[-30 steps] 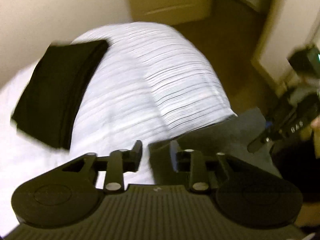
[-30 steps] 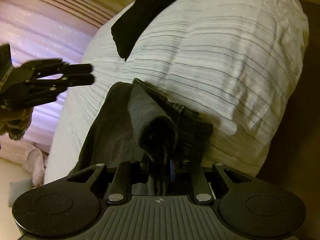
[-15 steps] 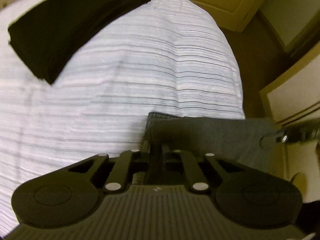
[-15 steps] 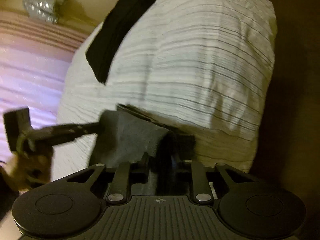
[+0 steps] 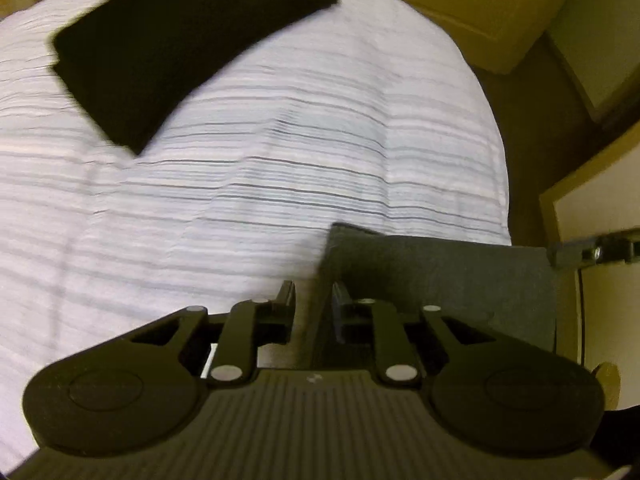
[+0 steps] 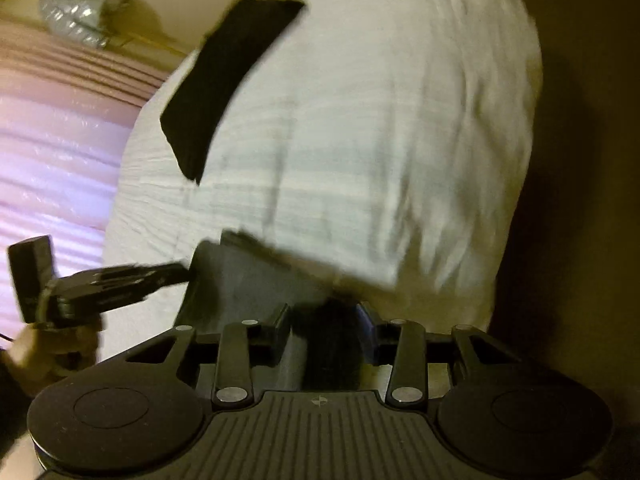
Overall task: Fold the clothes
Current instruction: 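Open the left gripper while the right gripper holds a jeans corner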
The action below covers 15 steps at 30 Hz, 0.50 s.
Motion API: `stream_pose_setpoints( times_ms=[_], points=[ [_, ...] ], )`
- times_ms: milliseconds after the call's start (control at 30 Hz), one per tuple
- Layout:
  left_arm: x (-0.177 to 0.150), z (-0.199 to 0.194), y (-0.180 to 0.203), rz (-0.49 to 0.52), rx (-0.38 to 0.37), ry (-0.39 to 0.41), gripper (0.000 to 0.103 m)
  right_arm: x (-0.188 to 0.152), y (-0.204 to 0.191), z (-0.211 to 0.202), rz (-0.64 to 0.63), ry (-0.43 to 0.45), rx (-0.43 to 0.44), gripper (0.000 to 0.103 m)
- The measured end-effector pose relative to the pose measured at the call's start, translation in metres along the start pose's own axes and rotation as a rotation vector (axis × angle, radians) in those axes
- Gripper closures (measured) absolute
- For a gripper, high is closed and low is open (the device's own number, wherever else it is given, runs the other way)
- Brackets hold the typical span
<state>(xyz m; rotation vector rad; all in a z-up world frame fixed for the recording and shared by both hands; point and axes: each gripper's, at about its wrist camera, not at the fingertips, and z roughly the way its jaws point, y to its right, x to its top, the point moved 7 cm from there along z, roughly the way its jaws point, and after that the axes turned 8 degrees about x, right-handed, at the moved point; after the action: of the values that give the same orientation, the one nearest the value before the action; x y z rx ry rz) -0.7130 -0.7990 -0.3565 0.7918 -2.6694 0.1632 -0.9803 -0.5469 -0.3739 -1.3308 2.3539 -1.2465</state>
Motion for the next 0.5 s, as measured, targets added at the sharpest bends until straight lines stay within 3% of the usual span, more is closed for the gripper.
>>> stream_pose_setpoints(
  times_ms=[100, 267, 500],
  points=[
    [-0.026, -0.038, -0.018, -0.072, 0.026, 0.032, 0.087, 0.013, -0.028, -0.011, -0.156, 0.020, -0.010, 0.063],
    [-0.104, -0.084, -0.022, -0.209, 0.068, 0.008, 0.089, 0.006, -0.077, 0.021, -0.401, -0.124, 0.085, 0.063],
    [-0.198, -0.093, -0.004, -0.336, 0.090, -0.087, 0.088, -0.006, -0.089, 0.089, -0.497, -0.302, 0.044, 0.063]
  ],
)
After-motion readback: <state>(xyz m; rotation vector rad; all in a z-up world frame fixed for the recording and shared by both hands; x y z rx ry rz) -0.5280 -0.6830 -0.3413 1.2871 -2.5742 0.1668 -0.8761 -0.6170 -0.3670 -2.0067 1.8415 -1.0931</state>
